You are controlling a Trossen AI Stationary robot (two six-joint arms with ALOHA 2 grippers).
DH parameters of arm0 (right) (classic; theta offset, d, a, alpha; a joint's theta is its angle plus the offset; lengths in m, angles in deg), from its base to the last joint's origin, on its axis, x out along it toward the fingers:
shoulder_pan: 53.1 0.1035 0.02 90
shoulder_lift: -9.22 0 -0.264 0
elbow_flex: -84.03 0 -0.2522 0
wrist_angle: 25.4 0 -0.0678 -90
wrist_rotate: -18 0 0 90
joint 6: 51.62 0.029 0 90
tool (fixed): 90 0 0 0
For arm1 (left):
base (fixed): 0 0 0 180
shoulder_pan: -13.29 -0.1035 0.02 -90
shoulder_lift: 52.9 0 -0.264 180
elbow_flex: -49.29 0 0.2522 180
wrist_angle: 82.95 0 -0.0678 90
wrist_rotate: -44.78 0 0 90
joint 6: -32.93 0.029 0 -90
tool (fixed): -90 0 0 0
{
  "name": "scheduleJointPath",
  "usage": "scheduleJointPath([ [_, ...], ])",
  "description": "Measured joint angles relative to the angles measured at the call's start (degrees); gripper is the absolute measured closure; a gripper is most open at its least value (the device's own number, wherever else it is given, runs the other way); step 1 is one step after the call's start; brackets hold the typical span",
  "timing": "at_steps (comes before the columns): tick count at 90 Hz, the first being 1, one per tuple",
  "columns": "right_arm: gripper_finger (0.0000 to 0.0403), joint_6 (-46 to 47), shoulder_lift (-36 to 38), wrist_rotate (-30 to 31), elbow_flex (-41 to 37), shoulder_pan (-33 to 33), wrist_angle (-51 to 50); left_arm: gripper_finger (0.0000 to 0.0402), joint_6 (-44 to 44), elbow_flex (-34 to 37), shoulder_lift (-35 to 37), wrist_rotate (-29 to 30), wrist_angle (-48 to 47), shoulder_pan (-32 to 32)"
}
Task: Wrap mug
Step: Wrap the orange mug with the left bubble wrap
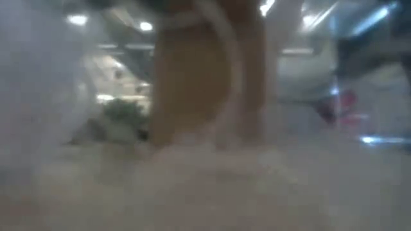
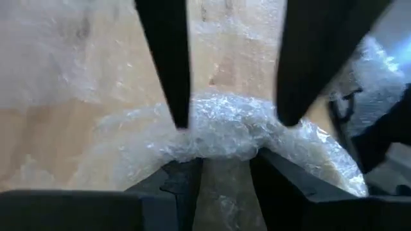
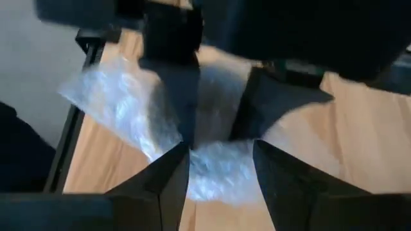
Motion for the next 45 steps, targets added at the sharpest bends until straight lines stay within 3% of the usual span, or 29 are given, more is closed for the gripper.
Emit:
scheduleJointPath([
  [18, 0.0244, -0.92, 0.00, 4.18, -0.04, -0.92, -0.89, 0.0282, 7.37, 0.03, -0.06, 4.42, -0.47, -1.97],
  [29, 0.0250, -0.56, -0.44, 2.50, -0.86, -2.01, -1.60, 0.0282, 8.51, 0.03, 0.00, 3.57, -0.52, -3.27],
  [45, 0.0317, 0.57, -1.53, -1.64, -1.99, -2.22, -1.80, 0.0282, 7.59, 0.12, 0.07, 3.45, -1.23, -2.86],
])
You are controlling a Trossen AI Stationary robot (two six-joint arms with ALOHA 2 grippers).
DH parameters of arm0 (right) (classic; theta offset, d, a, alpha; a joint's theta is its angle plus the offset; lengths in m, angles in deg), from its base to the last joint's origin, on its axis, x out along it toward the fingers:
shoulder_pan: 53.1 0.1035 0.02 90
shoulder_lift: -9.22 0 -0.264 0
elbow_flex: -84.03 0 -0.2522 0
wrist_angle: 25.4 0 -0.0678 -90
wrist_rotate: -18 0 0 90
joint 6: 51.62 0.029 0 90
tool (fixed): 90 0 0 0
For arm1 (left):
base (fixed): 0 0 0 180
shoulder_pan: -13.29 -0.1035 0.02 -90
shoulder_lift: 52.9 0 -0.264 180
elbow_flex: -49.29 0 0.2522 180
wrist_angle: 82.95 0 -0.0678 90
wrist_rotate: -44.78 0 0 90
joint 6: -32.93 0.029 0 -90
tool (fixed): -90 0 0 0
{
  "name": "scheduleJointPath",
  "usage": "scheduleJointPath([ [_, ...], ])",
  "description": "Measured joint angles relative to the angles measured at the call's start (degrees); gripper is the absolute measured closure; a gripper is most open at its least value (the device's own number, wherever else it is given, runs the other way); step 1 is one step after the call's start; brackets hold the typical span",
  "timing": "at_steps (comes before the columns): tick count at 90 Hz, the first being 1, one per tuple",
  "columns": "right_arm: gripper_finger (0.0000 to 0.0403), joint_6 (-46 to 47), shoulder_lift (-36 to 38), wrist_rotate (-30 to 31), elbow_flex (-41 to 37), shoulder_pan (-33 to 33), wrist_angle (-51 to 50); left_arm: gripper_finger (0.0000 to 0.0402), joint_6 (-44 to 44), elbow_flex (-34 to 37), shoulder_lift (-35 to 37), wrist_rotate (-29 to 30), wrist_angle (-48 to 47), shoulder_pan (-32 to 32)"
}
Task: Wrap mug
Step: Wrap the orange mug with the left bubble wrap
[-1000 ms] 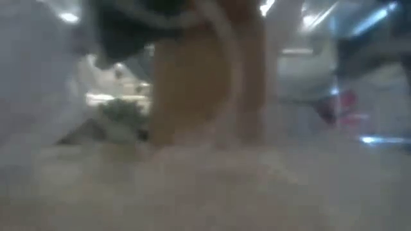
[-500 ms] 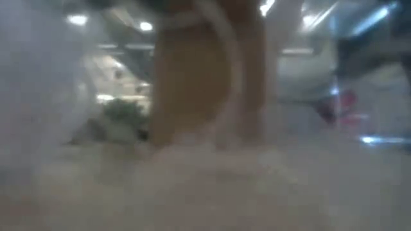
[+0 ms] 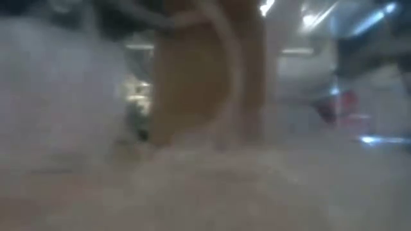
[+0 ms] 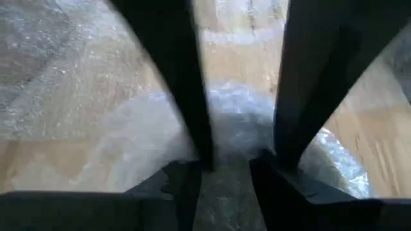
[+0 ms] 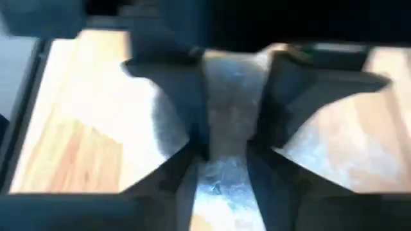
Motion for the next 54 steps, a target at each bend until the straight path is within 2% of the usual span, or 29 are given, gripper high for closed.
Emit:
scheduleJointPath([
  [9, 0.0377, 0.01, -0.08, -0.30, -0.02, -0.02, -0.06, 0.0282, -0.69, 0.00, 1.04, 0.08, -0.51, 0.12],
  [14, 0.0394, 0.02, -0.11, -0.03, -0.04, 0.00, -0.22, 0.0282, -1.46, 0.09, 2.47, -0.33, -1.03, 0.31],
  [27, 0.0386, -0.02, -0.35, 0.13, -0.15, -0.13, -0.42, 0.0282, -2.69, 0.28, 7.00, -1.98, -3.12, 1.53],
  [42, 0.0400, -0.07, -0.45, 0.15, -0.21, -0.17, -0.54, 0.0282, -3.51, 0.06, 12.70, -2.53, -4.30, 3.14],
  [54, 0.0399, -0.39, -0.55, 0.18, 0.02, -0.20, -0.24, 0.0282, -7.60, -0.07, 16.01, -2.45, -6.76, 4.11],
])
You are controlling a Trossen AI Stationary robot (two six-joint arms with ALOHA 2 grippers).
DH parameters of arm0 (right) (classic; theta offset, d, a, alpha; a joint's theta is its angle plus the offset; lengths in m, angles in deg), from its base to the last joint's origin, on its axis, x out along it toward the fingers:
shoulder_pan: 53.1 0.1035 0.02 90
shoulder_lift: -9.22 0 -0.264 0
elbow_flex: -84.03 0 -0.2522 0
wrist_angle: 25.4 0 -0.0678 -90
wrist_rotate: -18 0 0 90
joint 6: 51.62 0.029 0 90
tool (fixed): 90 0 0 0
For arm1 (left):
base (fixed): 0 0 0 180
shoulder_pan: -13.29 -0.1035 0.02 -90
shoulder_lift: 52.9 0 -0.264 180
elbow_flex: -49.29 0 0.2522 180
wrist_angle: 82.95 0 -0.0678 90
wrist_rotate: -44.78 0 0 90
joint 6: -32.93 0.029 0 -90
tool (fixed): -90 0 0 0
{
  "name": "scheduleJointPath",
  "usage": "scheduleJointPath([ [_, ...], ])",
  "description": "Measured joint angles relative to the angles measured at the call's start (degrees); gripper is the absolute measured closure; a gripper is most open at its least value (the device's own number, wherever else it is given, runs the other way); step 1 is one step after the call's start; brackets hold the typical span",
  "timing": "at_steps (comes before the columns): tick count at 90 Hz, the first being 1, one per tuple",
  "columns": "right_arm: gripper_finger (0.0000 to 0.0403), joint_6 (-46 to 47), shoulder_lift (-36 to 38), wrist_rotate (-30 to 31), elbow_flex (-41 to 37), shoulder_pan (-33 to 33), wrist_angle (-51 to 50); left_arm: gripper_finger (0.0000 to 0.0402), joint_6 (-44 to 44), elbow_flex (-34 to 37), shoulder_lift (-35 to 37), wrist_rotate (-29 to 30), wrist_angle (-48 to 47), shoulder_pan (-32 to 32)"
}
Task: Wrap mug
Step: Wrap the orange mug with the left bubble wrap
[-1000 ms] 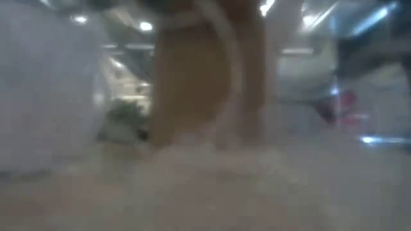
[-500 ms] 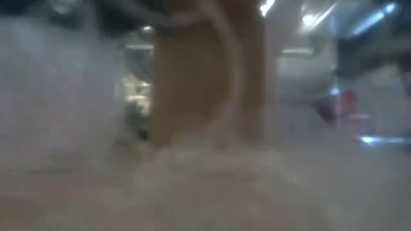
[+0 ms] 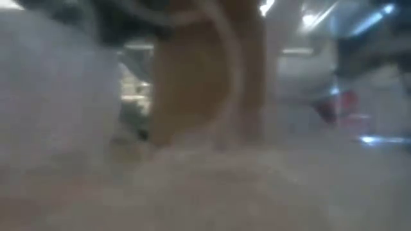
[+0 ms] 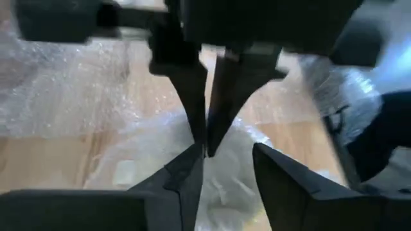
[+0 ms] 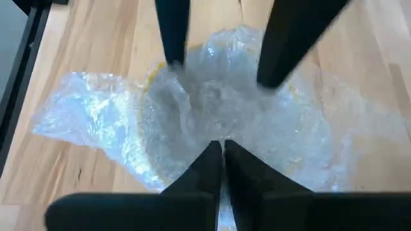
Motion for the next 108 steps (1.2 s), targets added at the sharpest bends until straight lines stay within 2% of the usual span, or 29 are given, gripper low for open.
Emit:
scheduleJointPath([
  [15, 0.0402, -0.20, -0.11, -0.20, -0.17, -0.32, 2.14, 0.0282, -5.44, 3.21, -1.76, -0.46, -1.58, -0.16],
  [27, 0.0402, 1.34, -1.04, -2.73, -2.02, -1.40, 5.57, 0.0282, -7.97, 4.20, -4.16, -1.51, 0.20, -0.94],
  [52, 0.0402, 1.18, -0.90, -2.80, -2.17, -2.05, 5.49, 0.0282, -4.54, 4.18, -8.11, -2.80, 4.51, -1.89],
  [68, 0.0402, 0.45, -0.94, -4.29, 2.25, -2.22, -0.20, 0.0282, -5.48, 4.21, -8.36, -2.76, 4.34, -1.93],
  [90, 0.0402, 4.22, -0.35, -8.44, 1.92, -3.10, 6.03, 0.0282, -5.55, 4.31, -8.27, -2.31, 3.97, -1.93],
  [108, 0.0402, 4.89, -3.49, -7.41, 2.31, -3.19, 4.37, 0.0282, -6.30, 4.43, -8.26, -2.58, 3.48, -2.10],
])
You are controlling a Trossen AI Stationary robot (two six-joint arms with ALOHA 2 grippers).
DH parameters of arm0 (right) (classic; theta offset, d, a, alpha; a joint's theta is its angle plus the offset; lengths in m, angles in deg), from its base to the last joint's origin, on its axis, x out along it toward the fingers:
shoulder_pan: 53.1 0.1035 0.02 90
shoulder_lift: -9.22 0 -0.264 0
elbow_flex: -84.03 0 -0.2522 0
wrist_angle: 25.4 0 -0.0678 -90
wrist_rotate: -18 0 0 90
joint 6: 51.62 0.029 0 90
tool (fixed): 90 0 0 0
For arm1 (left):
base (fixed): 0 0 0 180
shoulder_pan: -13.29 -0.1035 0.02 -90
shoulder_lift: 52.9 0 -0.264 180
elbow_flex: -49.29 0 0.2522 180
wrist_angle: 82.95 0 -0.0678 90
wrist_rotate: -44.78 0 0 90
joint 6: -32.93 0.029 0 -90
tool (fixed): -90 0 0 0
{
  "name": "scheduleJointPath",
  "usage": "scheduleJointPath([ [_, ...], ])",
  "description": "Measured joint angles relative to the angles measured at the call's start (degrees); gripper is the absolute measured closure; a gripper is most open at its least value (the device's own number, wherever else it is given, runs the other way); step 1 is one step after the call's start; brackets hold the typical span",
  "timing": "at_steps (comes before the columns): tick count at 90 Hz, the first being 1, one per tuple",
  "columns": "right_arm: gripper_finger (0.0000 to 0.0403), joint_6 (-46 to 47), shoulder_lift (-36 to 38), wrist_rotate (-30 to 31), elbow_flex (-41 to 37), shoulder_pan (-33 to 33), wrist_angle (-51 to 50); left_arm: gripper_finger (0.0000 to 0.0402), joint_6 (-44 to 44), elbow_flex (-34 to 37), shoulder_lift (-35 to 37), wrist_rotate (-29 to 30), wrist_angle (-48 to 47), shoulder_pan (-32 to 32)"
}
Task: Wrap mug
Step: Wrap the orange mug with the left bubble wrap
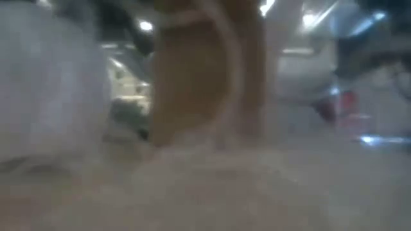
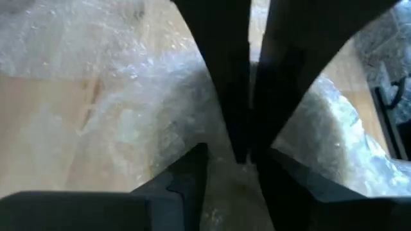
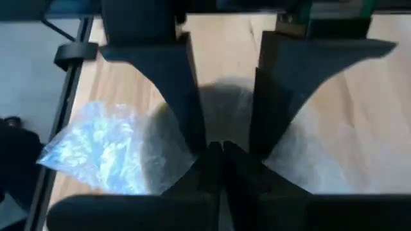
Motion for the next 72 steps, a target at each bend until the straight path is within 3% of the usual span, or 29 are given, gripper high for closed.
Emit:
scheduleJointPath([
  [20, 0.0402, 0.59, -1.08, -0.67, -0.05, 0.05, -0.66, 0.0282, -0.53, -1.82, 3.70, -2.38, -4.12, 0.64],
  [34, 0.0402, 0.83, -1.72, -1.13, -0.54, -0.09, -0.48, 0.0282, -1.73, -3.74, 7.05, -0.75, -6.05, 1.05],
  [72, 0.0402, -0.41, -1.80, -1.13, -0.03, 0.00, -0.69, 0.0282, -3.43, -1.93, 6.09, -0.48, -6.49, 2.16],
])
